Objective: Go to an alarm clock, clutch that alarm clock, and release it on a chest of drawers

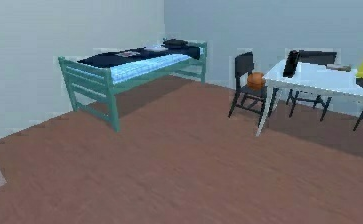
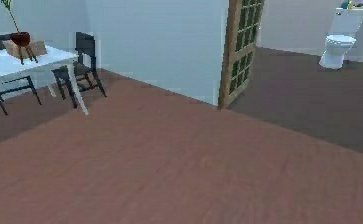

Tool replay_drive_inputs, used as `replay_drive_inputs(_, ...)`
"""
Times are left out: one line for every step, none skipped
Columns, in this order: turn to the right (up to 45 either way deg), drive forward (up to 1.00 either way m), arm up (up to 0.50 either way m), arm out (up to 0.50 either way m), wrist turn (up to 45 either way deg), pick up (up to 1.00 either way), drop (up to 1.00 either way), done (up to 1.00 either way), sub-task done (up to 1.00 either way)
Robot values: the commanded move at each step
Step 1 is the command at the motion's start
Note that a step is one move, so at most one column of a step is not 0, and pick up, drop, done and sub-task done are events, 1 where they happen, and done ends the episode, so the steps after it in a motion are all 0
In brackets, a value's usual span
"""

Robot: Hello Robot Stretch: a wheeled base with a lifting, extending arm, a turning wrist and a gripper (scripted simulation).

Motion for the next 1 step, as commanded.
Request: replay_drive_inputs(0.0, 0.6, 0.0, 0.0, 0.0, 0.0, 0.0, 0.0, 0.0)
